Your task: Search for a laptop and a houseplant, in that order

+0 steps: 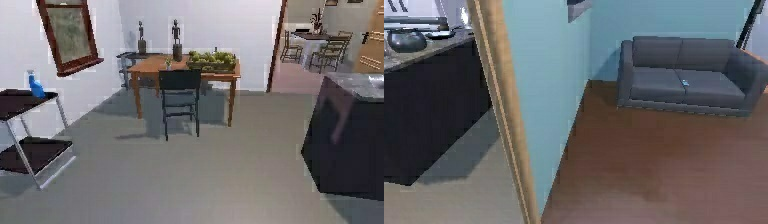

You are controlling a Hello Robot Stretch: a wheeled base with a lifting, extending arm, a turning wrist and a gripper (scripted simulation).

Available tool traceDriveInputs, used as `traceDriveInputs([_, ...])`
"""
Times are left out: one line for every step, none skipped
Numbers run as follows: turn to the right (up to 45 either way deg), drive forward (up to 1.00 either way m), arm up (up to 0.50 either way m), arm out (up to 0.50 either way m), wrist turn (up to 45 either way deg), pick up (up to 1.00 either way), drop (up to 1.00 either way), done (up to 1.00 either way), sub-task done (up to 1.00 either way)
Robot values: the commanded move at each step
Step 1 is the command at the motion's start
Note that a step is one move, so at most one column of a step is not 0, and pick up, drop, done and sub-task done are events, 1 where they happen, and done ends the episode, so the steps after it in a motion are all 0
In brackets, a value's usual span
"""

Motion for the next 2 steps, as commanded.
traceDriveInputs([0.0,0.70,0.00,0.00,0.0,0.00,0.00,0.00,0.00])
traceDriveInputs([30.0,0.00,0.00,0.00,0.0,0.00,0.00,0.00,0.00])
